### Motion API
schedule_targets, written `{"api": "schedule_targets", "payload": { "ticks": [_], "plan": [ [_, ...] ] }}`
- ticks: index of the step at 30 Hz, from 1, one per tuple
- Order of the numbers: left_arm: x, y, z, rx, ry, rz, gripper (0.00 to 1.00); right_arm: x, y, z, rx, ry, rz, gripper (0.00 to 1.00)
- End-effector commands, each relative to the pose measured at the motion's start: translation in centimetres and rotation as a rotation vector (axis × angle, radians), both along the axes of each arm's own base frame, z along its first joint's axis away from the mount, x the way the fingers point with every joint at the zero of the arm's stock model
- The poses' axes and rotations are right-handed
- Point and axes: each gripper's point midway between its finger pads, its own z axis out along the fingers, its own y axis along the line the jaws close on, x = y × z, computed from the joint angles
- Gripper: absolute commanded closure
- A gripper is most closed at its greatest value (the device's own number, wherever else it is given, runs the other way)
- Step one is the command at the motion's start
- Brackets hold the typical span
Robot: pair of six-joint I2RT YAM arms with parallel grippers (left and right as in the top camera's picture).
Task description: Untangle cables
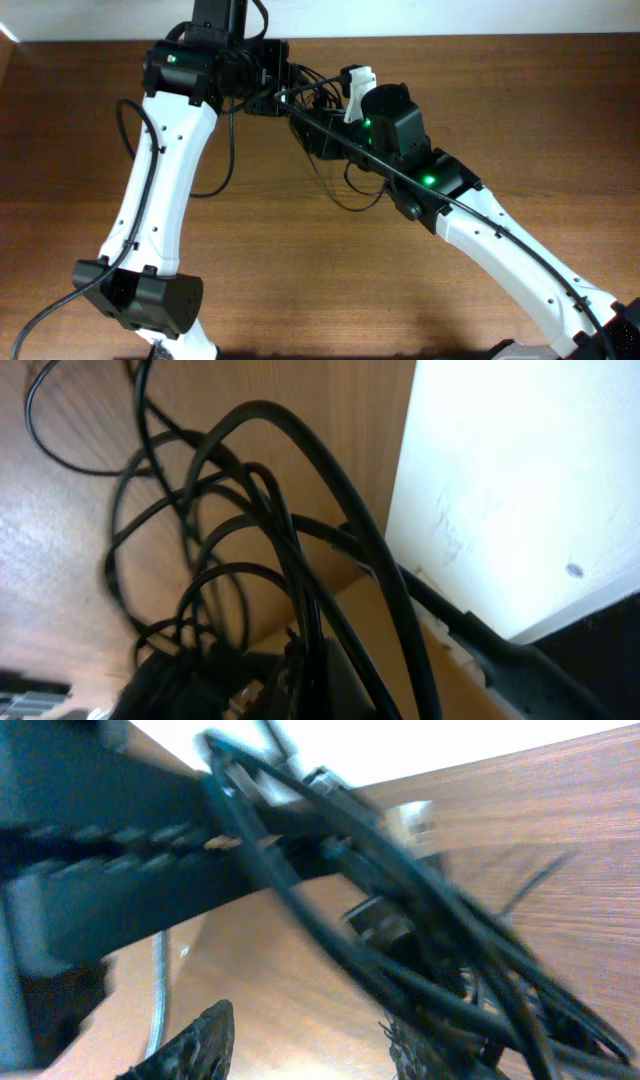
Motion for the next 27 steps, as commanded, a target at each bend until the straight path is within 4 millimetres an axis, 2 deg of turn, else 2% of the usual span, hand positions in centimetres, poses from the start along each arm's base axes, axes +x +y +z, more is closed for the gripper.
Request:
{"api": "schedule_targets", "payload": {
  "ticks": [1,4,8,11,12,17,19,21,24,25,27],
  "plan": [
    [-1.4,-1.0,2.4,-0.063,-0.05,-0.092,1.0,1.6,-1.8,-0.6,-0.061,-0.015,-0.136,0.49],
    [-2.2,-1.0,2.1,-0.05,-0.043,-0.134,1.0,2.4,-3.2,-1.1,-0.1,-0.015,-0.209,0.49],
    [-3.8,-0.7,1.0,0.017,-0.05,-0.249,1.0,3.8,-6.4,-2.0,-0.128,0.02,-0.282,0.49],
    [-4.1,-0.6,0.8,0.133,-0.235,-0.473,1.0,3.9,-7.8,-3.0,-0.149,0.064,-0.293,0.49],
    [-4.2,-0.6,0.8,0.191,-0.338,-0.587,1.0,3.6,-7.2,-3.0,-0.122,0.085,-0.242,0.49],
    [-6.2,0.3,-0.7,0.374,-0.539,-0.96,1.0,1.2,-4.5,-2.6,-0.02,0.153,-0.027,0.49],
    [-6.0,1.8,-1.8,0.489,-0.521,-1.005,1.0,0.5,-5.2,-3.6,-0.014,0.228,0.005,0.49],
    [-5.7,3.1,-2.4,0.577,-0.499,-1.016,1.0,0.0,-8.1,-5.9,-0.055,0.35,-0.051,0.49],
    [-5.0,3.1,-2.2,0.597,-0.524,-1.004,1.0,-0.3,-11.8,-7.9,-0.111,0.443,-0.108,0.49],
    [-4.6,3.0,-2.0,0.601,-0.539,-0.998,1.0,-0.5,-12.4,-8.1,-0.11,0.456,-0.098,0.49],
    [-4.2,2.9,-1.8,0.596,-0.538,-0.964,1.0,-1.3,-10.5,-6.9,-0.065,0.408,0.055,0.49]
  ]
}}
